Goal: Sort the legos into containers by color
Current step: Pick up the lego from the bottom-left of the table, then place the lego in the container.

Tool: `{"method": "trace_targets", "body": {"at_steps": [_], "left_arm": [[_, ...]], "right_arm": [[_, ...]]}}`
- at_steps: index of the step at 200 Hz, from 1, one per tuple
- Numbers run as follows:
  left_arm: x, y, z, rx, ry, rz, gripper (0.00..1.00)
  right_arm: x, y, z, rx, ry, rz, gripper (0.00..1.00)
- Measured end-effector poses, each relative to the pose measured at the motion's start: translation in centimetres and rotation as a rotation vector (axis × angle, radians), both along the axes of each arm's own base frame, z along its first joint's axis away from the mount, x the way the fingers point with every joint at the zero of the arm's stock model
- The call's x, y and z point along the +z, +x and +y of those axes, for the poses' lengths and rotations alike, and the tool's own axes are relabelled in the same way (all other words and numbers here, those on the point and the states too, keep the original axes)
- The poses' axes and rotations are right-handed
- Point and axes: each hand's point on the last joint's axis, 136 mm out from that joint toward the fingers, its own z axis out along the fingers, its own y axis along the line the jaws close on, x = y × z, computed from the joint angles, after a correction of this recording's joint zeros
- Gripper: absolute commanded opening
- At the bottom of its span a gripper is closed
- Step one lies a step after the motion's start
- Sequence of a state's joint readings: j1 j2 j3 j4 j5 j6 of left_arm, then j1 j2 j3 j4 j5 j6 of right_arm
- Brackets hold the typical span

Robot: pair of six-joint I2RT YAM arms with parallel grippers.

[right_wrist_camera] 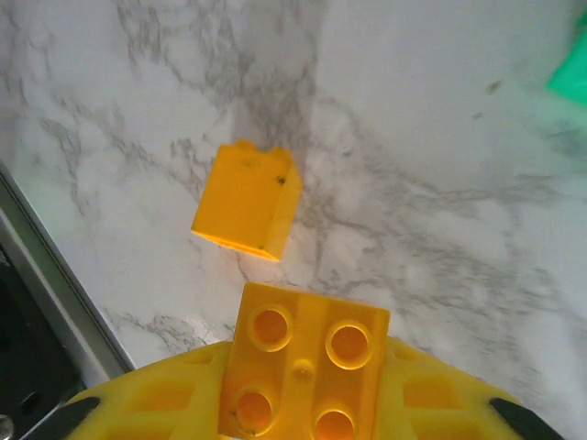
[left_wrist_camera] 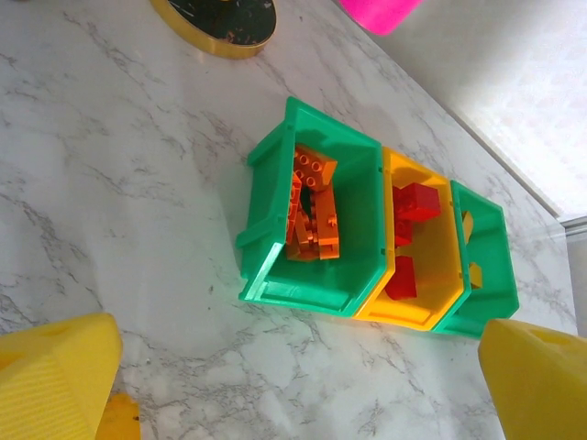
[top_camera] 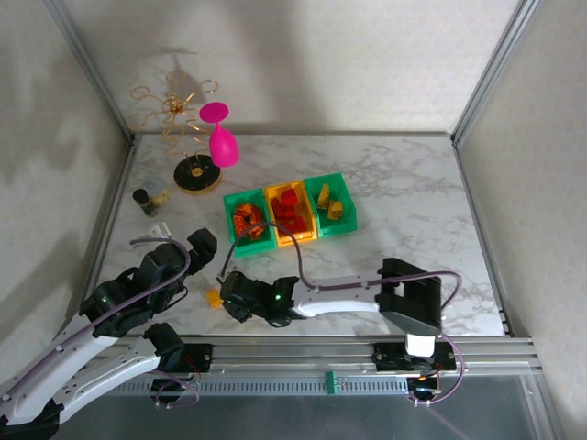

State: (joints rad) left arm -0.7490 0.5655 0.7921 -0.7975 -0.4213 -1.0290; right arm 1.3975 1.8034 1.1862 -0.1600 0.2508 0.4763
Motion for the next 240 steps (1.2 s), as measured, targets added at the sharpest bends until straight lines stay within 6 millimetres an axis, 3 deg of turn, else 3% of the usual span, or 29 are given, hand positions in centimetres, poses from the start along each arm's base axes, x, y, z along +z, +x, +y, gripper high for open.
{"method": "trace_targets", "body": {"at_steps": [32, 90, 129, 150, 174, 206, 240], "left_arm": [[-0.3, 0.3, -0.5, -0.007, 0.005, 0.012, 1.0], [-1.6, 1.6, -2.9, -0.062, -0.007, 0.043, 1.0], [-3.0, 3.0, -5.4, -0.129, -0.005, 0.06, 1.0], [-3.4, 3.8, -6.9, -0.167, 0.001, 0.064, 1.0], [-4.0, 4.6, -8.2, -0.205, 0.012, 0.07, 1.0], [-4.0, 5.3, -9.1, -0.226, 0.01, 0.055, 1.0], [-3.8, 5.5, -9.3, -0.232, 0.011, 0.043, 1.0]], "right_arm": [[3.2, 4.2, -3.7, -0.123, 0.05, -0.015, 0.27], [5.9, 15.6, -15.6, -0.49, 0.059, -0.041, 0.29], [6.4, 21.8, -23.3, -0.721, 0.041, -0.061, 0.29], [6.6, 24.5, -26.5, -0.808, 0.026, -0.076, 0.28], [6.2, 27.2, -27.5, -0.834, -0.008, -0.092, 0.28], [4.8, 29.5, -26.4, -0.8, -0.056, -0.098, 0.3], [2.7, 31.3, -25.2, -0.767, -0.095, -0.088, 0.43]]}}
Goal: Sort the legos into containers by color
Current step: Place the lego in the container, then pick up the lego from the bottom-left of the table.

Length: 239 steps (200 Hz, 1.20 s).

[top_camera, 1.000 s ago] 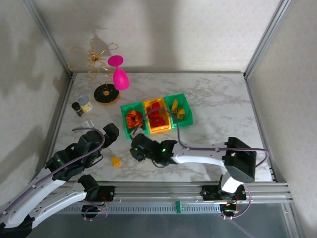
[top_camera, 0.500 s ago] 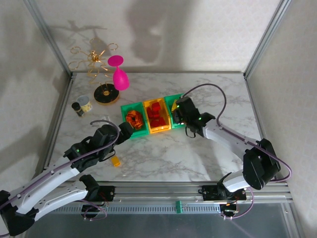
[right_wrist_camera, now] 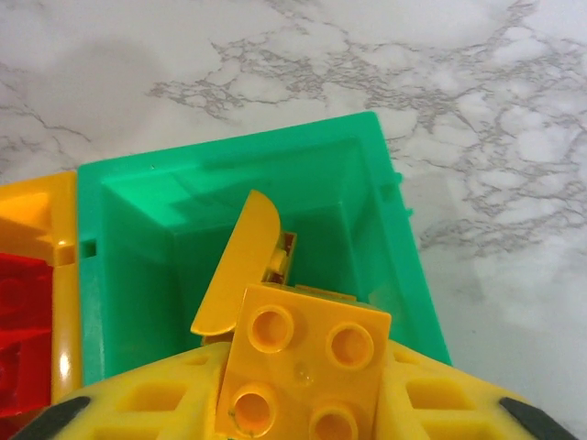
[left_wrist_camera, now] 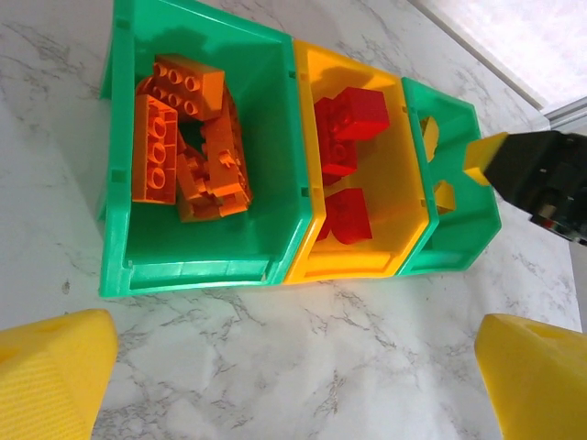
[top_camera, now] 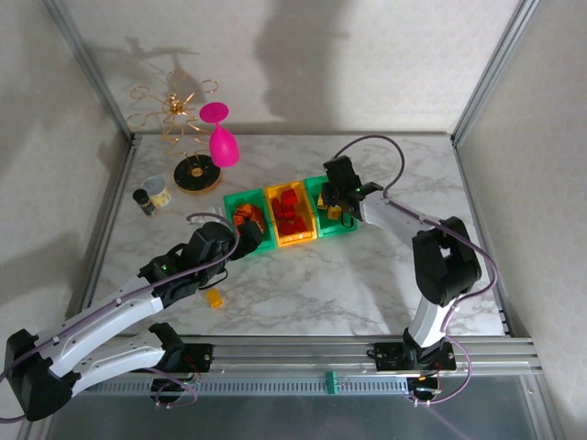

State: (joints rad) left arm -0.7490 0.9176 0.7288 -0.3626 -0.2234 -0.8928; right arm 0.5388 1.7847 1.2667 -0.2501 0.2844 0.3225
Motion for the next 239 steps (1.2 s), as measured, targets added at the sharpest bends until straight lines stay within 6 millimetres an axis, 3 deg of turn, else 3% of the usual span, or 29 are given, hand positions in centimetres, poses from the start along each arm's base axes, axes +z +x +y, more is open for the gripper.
{"method": "trace_targets", "body": {"at_steps": [22, 48, 88, 115, 141, 205, 239], "left_arm": [[0.1, 0.0, 0.0, 0.001, -0.002, -0.003, 1.0], [0.3, -0.2, 0.3, 0.004, -0.008, -0.013, 1.0], [0.8, -0.2, 0.6, 0.014, -0.014, -0.028, 1.0], [1.2, -0.3, 1.1, 0.036, -0.021, -0.043, 1.0], [1.3, -0.6, 1.9, 0.062, -0.024, -0.042, 1.0], [1.7, -2.3, 4.8, 0.145, -0.023, -0.035, 1.0], [1.6, -3.3, 6.5, 0.191, -0.003, -0.026, 1.0]], "right_arm": [[-0.8, 0.2, 0.1, 0.01, -0.016, 0.011, 0.51], [-0.2, 0.3, 0.2, 0.018, -0.017, -0.001, 0.56], [3.4, -0.9, 0.8, 0.039, 0.02, -0.07, 0.62], [6.2, -3.9, 2.6, 0.106, 0.059, -0.119, 0.65], [6.9, -7.3, 5.2, 0.186, 0.081, -0.127, 0.67], [4.1, -17.5, 13.4, 0.445, 0.125, -0.063, 0.78], [2.5, -21.9, 18.1, 0.591, 0.156, -0.049, 0.81]]}}
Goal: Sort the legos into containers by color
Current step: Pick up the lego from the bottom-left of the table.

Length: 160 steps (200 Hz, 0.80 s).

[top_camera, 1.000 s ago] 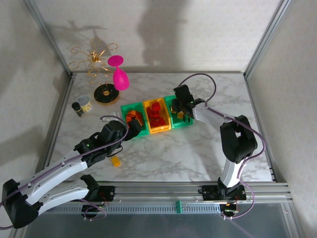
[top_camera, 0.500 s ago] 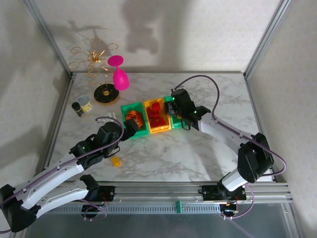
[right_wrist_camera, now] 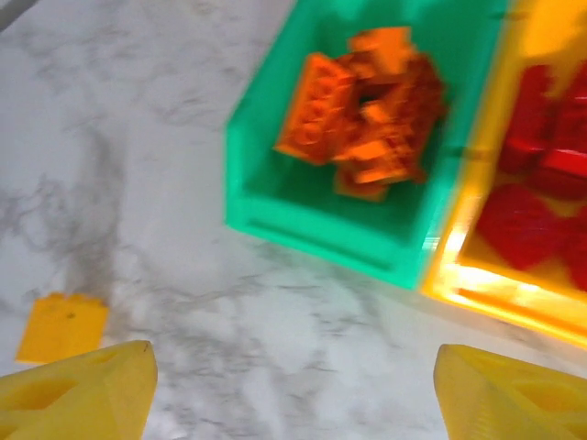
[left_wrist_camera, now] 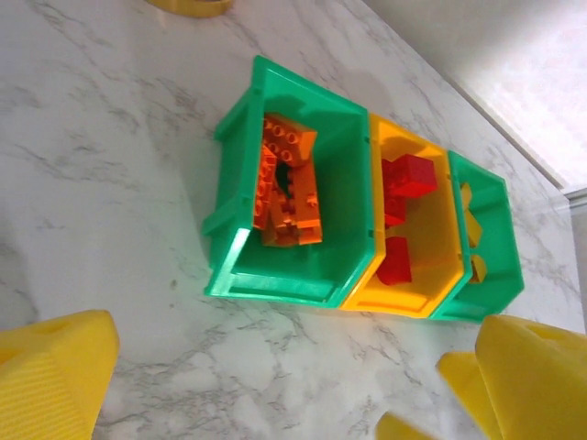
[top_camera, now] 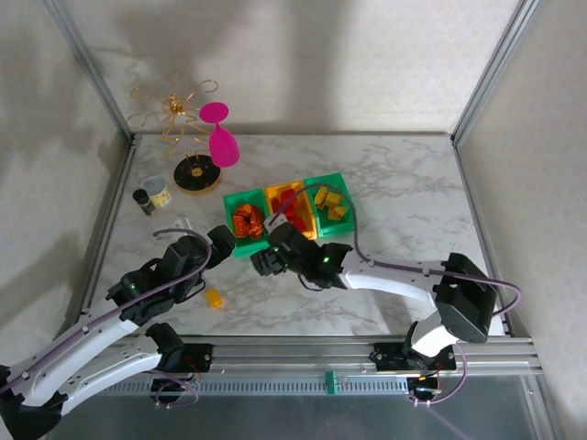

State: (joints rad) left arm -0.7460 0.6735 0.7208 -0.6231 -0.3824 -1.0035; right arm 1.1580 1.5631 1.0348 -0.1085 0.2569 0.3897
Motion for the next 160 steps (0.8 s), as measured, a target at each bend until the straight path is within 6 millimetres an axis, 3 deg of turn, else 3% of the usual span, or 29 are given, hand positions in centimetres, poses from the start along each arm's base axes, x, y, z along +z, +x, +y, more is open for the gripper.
{"method": "trace_targets", "body": {"at_steps": [62, 160], "left_arm": [[1.9, -1.2, 2.0, 0.042, -0.001, -0.023, 1.0], [3.2, -2.2, 3.5, 0.066, -0.011, -0.06, 1.0]], "right_arm": [[-5.5, -5.3, 6.1, 0.188, -0.02, 0.062, 0.83], [-8.0, -7.9, 12.4, 0.321, -0.002, 0.078, 0.88]]}}
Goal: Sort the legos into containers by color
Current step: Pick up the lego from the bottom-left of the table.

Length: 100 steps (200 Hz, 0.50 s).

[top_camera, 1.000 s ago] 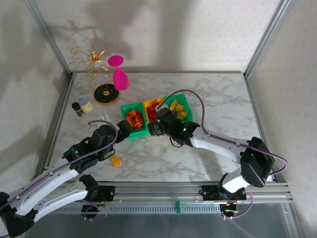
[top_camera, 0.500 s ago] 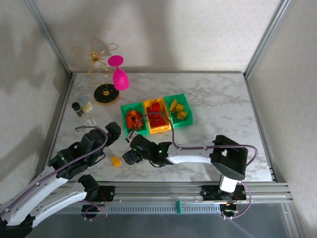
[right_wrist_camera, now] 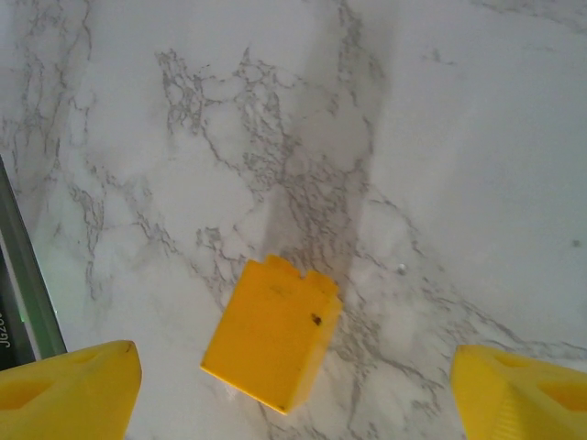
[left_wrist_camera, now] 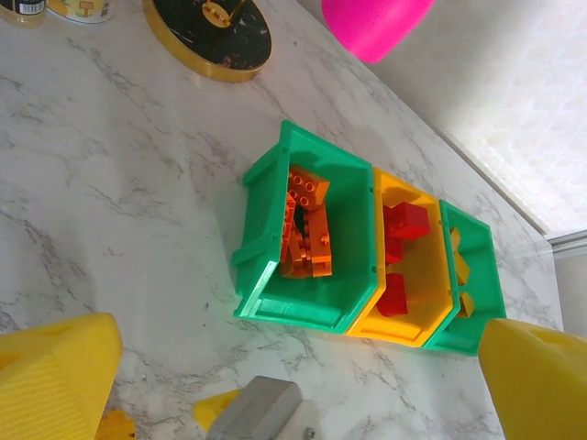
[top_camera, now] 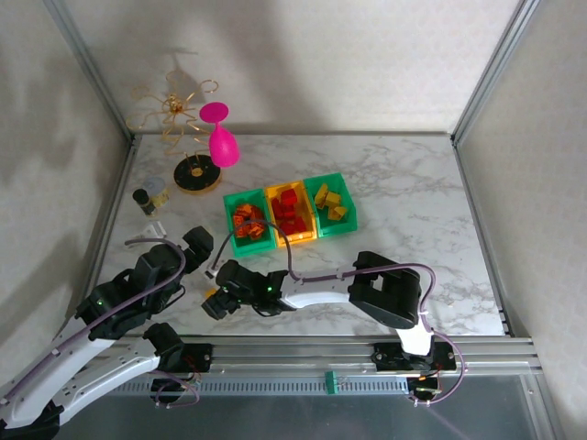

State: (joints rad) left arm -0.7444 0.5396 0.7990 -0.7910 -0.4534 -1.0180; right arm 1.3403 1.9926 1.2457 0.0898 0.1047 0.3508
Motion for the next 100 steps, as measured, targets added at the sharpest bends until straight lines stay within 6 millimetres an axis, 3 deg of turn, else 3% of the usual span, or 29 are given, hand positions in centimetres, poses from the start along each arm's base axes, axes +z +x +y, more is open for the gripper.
{"method": "trace_targets", "body": {"at_steps": [45, 100], "left_arm": [[0.4, -0.1, 0.4, 0.011, -0.006, -0.017, 1.0], [0.4, -0.1, 0.3, 0.01, -0.007, -0.018, 1.0]], "right_arm": [[-1.5, -0.2, 1.1, 0.011, -0.025, 0.001, 0.88], [-3.0, 0.5, 0.3, -0.034, -0.099, -0.027, 0.81]]}}
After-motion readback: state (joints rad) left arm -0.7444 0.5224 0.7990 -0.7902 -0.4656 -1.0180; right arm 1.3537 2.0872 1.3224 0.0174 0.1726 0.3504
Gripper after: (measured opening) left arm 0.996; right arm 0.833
